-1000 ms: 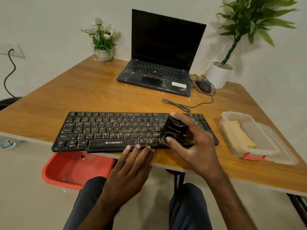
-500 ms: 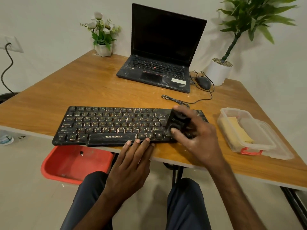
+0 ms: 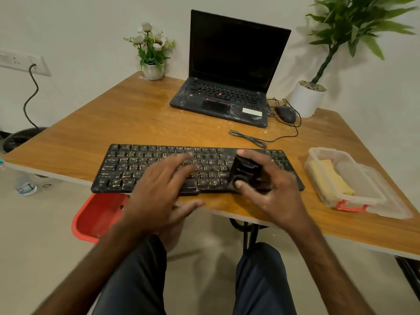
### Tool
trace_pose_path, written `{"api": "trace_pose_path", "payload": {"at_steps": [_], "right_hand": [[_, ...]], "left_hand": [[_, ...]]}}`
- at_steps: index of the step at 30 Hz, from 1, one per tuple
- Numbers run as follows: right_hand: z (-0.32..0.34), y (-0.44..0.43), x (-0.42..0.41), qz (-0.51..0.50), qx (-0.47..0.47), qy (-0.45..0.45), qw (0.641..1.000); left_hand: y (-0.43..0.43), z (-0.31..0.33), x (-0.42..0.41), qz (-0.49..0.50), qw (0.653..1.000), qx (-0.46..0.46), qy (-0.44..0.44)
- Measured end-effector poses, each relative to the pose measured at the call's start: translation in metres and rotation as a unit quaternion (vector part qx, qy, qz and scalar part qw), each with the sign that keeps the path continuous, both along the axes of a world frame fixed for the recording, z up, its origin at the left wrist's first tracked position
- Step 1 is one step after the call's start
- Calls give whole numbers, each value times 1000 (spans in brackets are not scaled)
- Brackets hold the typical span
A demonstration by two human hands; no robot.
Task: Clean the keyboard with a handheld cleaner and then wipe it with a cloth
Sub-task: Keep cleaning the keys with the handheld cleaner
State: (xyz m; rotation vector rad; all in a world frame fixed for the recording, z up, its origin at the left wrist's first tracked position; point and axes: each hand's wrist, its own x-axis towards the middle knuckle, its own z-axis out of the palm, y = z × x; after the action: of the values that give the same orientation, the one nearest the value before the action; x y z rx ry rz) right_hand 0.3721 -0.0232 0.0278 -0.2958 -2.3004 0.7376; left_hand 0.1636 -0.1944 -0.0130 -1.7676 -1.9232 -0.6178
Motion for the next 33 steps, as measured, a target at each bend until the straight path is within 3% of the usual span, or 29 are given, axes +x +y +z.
{"api": "trace_pose_path", "payload": {"at_steps": [4, 7, 9, 12, 16, 21, 25, 30, 33], "right_hand": [[0, 13, 4, -52, -81, 27, 995], [-3, -6, 1, 15, -24, 23, 999], [-1, 3, -1, -15, -8, 19, 1000], [5, 15, -2, -62, -56, 12, 996], [4, -6, -6, 42, -4, -18, 999], [12, 22, -5, -62, -72, 8, 995], [8, -3, -8, 22, -10, -30, 999], [11, 26, -2, -70, -27, -15, 997], [8, 7, 0, -14, -32, -16, 999]], "left_hand": [[3, 20, -23, 31, 994, -106, 2], [14, 20, -1, 25, 990, -132, 34], [23, 17, 12, 15, 990, -135, 31], [36, 24, 15, 30, 986, -162, -28], [59, 43, -4, 35, 946, -313, -80], [88, 60, -29, 43, 891, -426, -149], [93, 62, -29, 52, 879, -449, -153], [89, 59, -28, 72, 876, -454, -147], [89, 56, -28, 74, 881, -446, -142]]}}
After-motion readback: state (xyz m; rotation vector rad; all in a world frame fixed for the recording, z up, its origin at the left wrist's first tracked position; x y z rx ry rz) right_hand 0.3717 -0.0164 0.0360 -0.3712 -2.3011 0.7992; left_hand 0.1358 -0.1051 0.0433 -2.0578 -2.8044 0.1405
